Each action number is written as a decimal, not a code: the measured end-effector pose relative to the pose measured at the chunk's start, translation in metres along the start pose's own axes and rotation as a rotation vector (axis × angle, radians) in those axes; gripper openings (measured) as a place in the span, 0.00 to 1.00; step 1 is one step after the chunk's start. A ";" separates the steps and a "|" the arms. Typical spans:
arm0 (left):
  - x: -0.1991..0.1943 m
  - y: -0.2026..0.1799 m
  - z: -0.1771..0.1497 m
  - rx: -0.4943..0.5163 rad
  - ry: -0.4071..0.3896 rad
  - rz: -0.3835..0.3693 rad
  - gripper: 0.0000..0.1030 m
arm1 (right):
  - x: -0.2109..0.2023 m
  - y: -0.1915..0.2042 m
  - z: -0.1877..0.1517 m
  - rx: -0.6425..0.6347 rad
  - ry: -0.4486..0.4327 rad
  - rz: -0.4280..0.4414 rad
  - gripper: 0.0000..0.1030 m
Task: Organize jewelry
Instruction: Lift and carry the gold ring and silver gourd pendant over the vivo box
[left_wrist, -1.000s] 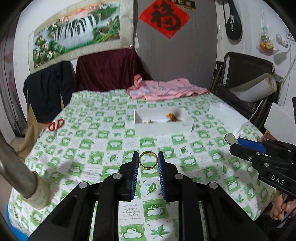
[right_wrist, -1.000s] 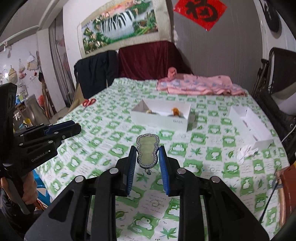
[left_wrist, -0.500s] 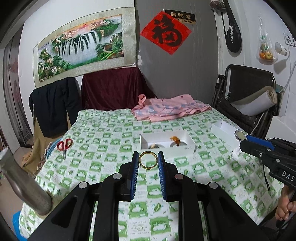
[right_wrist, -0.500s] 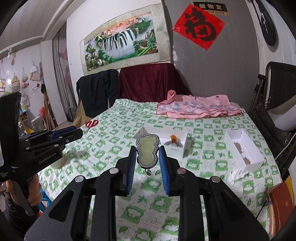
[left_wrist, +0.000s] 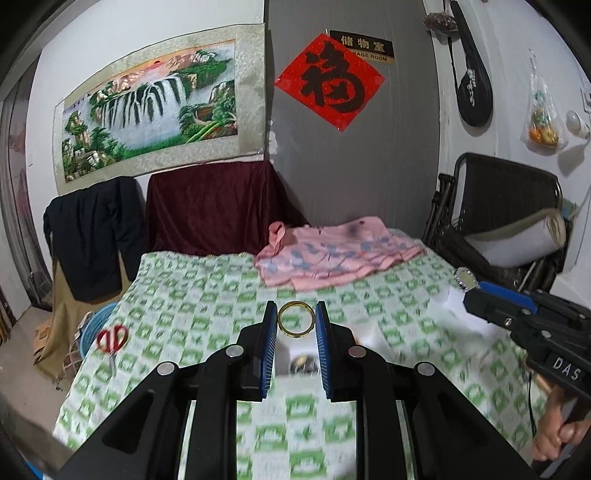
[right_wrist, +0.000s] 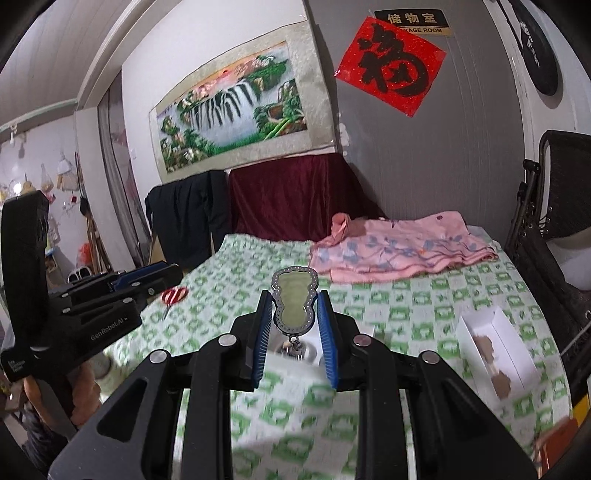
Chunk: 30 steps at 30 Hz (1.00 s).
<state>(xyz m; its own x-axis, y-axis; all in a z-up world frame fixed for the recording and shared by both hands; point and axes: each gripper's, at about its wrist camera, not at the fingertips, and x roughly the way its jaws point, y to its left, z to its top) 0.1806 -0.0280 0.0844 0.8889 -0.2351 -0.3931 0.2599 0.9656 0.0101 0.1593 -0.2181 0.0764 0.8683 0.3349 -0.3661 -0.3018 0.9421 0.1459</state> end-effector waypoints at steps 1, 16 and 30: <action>0.009 0.001 0.007 -0.006 -0.002 -0.007 0.20 | 0.008 -0.004 0.006 0.010 -0.004 0.002 0.23; 0.151 0.017 -0.012 -0.093 0.183 -0.043 0.20 | 0.132 -0.053 -0.017 0.134 0.154 -0.015 0.23; 0.222 0.023 -0.069 -0.091 0.365 -0.044 0.20 | 0.194 -0.073 -0.073 0.121 0.349 -0.108 0.24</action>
<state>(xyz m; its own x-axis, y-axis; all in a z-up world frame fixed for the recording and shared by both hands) 0.3577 -0.0499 -0.0665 0.6807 -0.2375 -0.6930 0.2456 0.9652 -0.0895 0.3204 -0.2206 -0.0726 0.6998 0.2384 -0.6734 -0.1490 0.9707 0.1887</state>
